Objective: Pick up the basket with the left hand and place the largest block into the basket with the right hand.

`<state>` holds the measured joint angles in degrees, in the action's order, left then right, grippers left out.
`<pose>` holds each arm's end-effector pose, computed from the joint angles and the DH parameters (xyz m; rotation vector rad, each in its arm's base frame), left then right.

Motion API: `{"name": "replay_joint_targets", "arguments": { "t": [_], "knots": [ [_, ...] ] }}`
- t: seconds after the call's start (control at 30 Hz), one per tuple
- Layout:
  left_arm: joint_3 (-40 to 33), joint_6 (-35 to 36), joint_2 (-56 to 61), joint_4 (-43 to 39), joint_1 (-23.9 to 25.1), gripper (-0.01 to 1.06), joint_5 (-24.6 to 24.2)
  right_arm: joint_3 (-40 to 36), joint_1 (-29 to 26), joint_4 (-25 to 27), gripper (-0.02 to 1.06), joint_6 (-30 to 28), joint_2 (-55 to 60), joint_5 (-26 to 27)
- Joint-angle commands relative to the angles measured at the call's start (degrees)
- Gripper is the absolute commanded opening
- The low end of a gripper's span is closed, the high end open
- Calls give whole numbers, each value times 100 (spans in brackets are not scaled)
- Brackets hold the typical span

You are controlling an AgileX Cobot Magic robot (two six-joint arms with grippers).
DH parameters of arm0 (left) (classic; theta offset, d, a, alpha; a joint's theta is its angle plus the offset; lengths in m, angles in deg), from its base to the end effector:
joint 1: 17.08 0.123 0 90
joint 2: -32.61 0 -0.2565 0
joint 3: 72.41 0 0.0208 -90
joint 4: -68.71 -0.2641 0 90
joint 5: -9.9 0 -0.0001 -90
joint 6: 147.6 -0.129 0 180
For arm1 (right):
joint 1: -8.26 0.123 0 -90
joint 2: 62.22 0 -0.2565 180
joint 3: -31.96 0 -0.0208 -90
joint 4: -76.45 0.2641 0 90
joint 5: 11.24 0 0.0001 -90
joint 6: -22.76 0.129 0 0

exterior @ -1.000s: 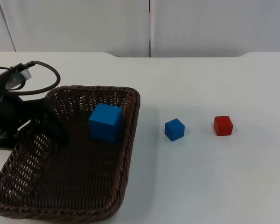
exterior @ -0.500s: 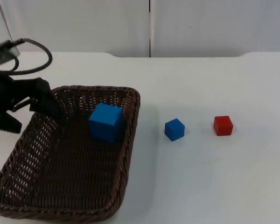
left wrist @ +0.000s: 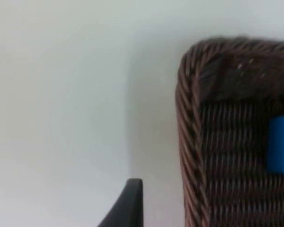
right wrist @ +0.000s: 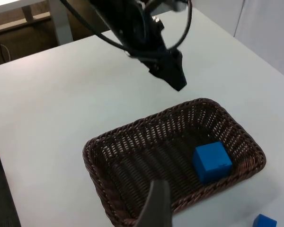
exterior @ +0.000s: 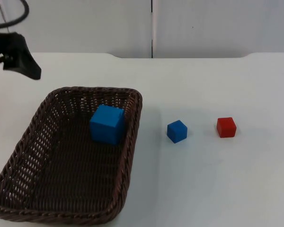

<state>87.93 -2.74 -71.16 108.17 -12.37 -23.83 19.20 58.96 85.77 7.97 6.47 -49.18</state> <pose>0.3545 -0.0165 0.1387 0.0337 2.5851 -0.4382 0.1655 0.2225 0.3594 -1.0857 1.8255 0.5595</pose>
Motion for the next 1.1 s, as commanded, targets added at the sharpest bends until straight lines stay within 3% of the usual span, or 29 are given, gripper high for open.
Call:
{"name": "replay_joint_targets", "arguments": {
  "t": [0.0, 0.4, 0.57, 0.97, 1.07],
  "knots": [
    [-46, 162, 339, -154, -2, 92, -71, -21, -31, -22, 69, -25, -36, 9],
    [-538, 369, 1984, -309, -2, 92, -258, -204, -31, -22, 69, -25, -83, 144],
    [-847, 369, 2859, -377, -14, 92, -398, -882, -31, -10, 69, -25, -531, 651],
    [-1059, 549, 4603, -716, -14, 92, -629, -1806, -31, -10, 69, -2, -1652, 781],
    [-1286, 980, 5142, -1090, -14, 92, -642, -2009, -31, -10, 69, -2, -2017, 782]
  ]
}}
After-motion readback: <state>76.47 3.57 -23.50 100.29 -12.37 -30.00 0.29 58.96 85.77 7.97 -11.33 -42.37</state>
